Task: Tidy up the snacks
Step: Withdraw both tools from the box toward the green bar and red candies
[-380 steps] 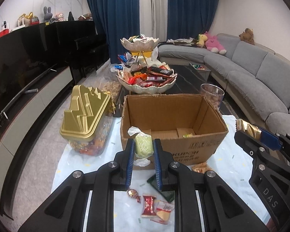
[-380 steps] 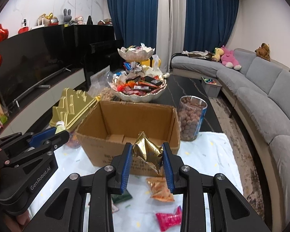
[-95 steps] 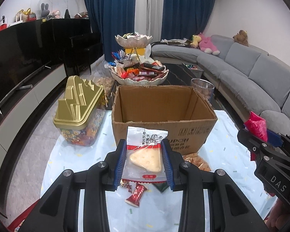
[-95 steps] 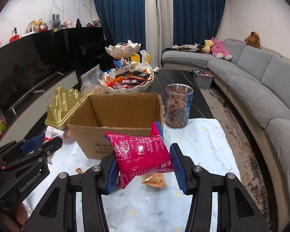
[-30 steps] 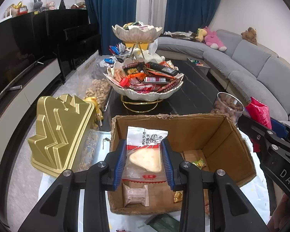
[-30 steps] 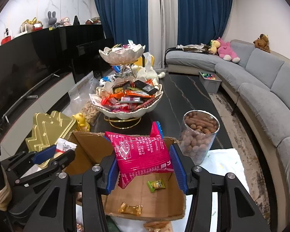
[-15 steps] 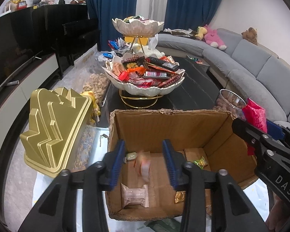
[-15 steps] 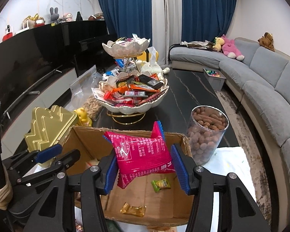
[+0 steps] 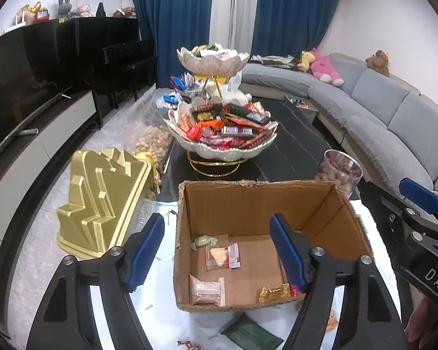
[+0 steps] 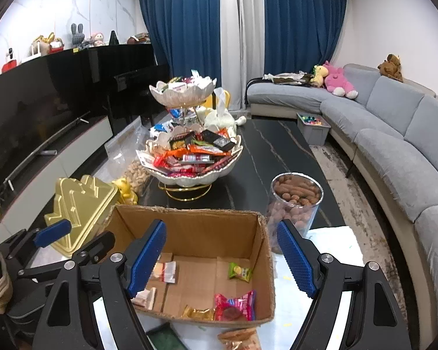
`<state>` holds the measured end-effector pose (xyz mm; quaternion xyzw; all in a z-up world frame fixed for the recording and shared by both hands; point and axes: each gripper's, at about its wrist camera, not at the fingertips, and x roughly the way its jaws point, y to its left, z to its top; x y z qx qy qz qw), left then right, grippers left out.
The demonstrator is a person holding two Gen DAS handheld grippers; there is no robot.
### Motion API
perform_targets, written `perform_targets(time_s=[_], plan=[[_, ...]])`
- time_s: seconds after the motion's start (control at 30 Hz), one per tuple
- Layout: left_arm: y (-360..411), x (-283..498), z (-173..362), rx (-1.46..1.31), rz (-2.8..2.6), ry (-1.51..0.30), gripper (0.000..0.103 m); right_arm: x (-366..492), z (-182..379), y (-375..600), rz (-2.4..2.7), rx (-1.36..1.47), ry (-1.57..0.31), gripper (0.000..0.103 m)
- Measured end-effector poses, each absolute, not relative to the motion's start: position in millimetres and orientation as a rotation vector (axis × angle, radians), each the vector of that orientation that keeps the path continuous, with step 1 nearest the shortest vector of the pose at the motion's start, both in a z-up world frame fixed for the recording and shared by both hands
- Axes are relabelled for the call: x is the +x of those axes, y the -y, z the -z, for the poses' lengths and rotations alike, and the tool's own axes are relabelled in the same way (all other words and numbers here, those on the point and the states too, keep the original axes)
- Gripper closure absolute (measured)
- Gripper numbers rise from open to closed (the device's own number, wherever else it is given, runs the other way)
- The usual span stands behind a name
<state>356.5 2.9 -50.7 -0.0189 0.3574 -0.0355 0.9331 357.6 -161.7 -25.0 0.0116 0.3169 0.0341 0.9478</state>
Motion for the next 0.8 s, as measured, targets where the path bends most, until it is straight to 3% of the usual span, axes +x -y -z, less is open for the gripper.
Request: perform_targets(time_s=[0.8], plan=[[5.0, 292.9, 4.6, -0.015, 0.072, -0.657, 0.028, 291.8, -17.6, 174.5, -0.032, 0.023, -0.572, 0.024]])
